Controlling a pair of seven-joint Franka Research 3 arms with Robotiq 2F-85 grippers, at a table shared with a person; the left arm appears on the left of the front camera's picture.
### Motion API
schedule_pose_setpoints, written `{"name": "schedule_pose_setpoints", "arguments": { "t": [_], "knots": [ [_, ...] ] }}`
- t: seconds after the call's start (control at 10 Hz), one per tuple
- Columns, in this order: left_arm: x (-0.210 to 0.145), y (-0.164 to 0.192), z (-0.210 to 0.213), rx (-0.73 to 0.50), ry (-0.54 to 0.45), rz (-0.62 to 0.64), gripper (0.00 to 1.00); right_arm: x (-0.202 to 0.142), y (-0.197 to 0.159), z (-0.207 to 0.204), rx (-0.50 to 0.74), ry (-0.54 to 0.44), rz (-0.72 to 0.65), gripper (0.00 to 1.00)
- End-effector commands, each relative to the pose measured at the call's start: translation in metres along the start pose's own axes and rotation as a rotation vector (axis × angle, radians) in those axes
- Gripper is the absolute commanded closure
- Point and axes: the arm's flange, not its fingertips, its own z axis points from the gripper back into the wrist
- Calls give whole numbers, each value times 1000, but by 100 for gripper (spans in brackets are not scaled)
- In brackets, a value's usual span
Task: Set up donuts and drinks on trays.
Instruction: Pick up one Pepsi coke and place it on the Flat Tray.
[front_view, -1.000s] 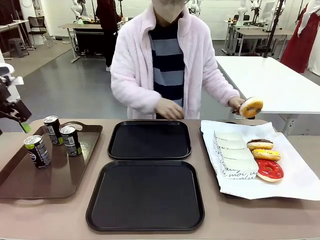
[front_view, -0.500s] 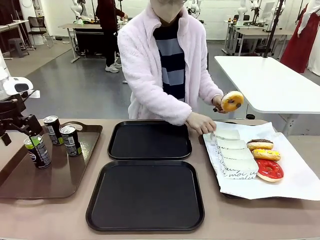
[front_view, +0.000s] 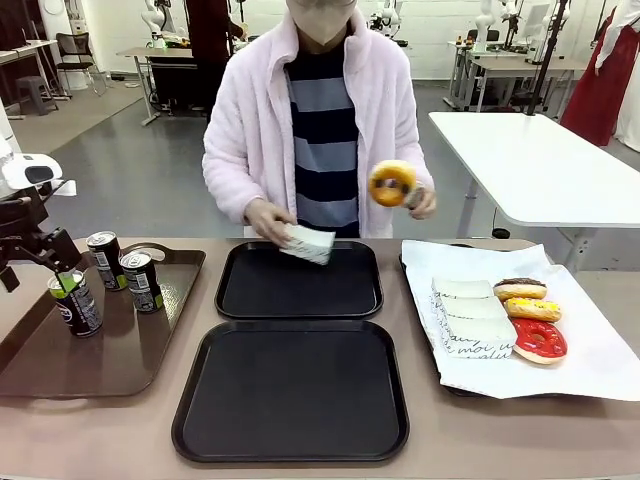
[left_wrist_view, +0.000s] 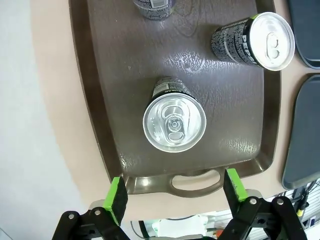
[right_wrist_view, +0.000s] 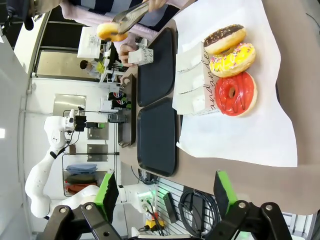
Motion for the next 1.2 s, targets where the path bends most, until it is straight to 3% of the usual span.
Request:
{"name": "schedule_pose_setpoints", "arguments": {
  "t": [0.0, 0.4, 1.1],
  "knots": [
    [7, 0, -14, -11, 19, 25, 0, 3, -1, -1, 27, -10, 21, 0],
    [22, -10, -26, 7, -62, 65, 0, 3, -1, -1, 27, -10, 21, 0],
    [41, -12, -46, 37, -106, 111, 0, 3, -1, -1, 27, -10, 21, 0]
  ]
}}
